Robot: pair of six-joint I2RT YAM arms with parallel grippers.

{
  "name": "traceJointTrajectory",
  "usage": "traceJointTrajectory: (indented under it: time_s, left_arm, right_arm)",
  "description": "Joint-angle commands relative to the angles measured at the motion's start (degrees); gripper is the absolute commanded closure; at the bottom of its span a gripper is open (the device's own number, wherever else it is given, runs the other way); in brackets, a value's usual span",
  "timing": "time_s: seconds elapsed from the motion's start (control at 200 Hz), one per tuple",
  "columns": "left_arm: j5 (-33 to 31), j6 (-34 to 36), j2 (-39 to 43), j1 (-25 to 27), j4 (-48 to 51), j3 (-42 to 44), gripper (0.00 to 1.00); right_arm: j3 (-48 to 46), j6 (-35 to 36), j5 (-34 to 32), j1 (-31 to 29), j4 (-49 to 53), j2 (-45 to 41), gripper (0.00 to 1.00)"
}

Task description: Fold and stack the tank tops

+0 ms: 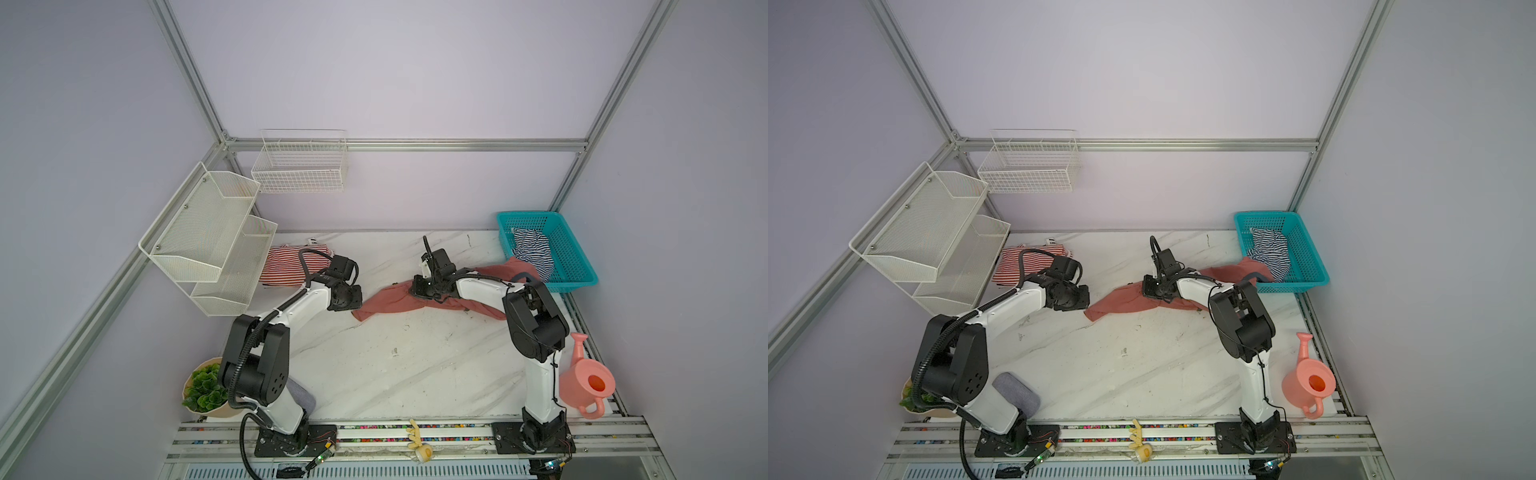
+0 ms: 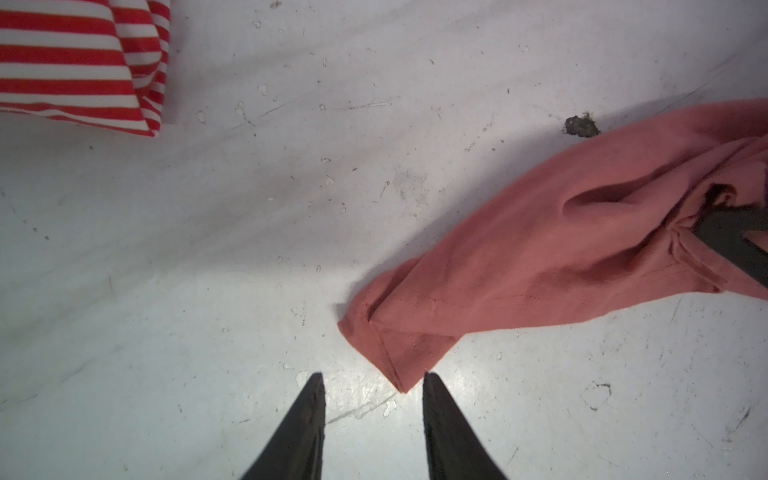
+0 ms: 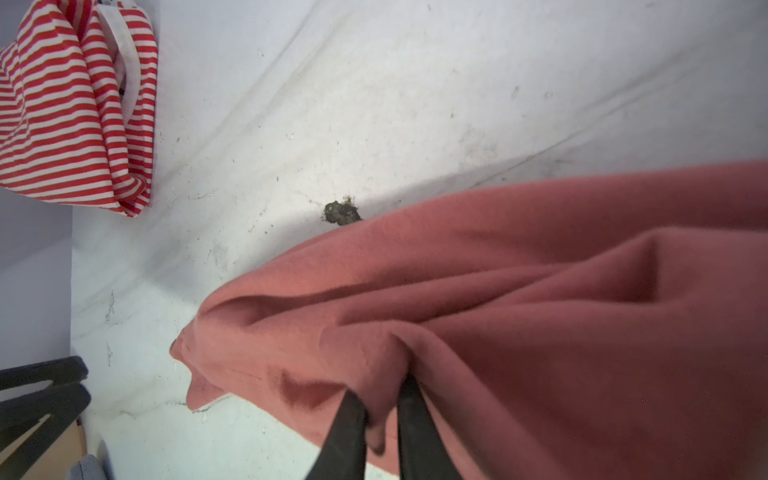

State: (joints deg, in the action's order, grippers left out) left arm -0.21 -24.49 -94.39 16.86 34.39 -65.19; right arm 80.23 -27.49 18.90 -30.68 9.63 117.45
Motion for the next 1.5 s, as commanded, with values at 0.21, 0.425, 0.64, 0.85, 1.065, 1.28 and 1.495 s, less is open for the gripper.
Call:
traceJointTrajectory:
  time_s: [0.21,0.425,0.64,0.85,1.065,1.28,1.495]
  left_arm:
    - [-0.02,-0.03,1.40,-0.43,-0.49,-0.36,0.61]
    - [-0.20,0.23,1.27,-0.43,-0.03,-1.77,0.61]
    - [-0.49,0.36,1.28,-0.43,0.97,-3.62,0.61]
    - [-0.74,0.41,-0.45,-0.43,2.15,-6.20,0.60]
    - [-1.19,-0.27,-3.72,-0.43,2.76,-8.54,0.58]
    - [0.14,-1.35,-7.28,-0.43,2.60,-9.52,0.58]
    - [3.02,-1.88,-9.67,-0.26,2.15,-8.45,0.60]
  right_arm:
    - [-0.95,0.87,-3.44,-0.26,6.31,-5.29,1.00]
    - [-0.66,6.18,-6.68,-0.26,16.29,-11.83,1.00]
    - [-3.14,9.43,-10.32,-0.31,26.46,-17.51,1.00]
    - [-7.58,10.80,-13.19,-0.31,34.90,-24.74,1.00]
    - [-10.06,5.67,-20.10,-0.28,43.88,-32.71,1.00]
    - [-12.66,2.90,-22.73,-0.26,45.30,-37.82,1.00]
    - [-14.49,2.58,-23.31,-0.28,44.74,-38.01,1.00]
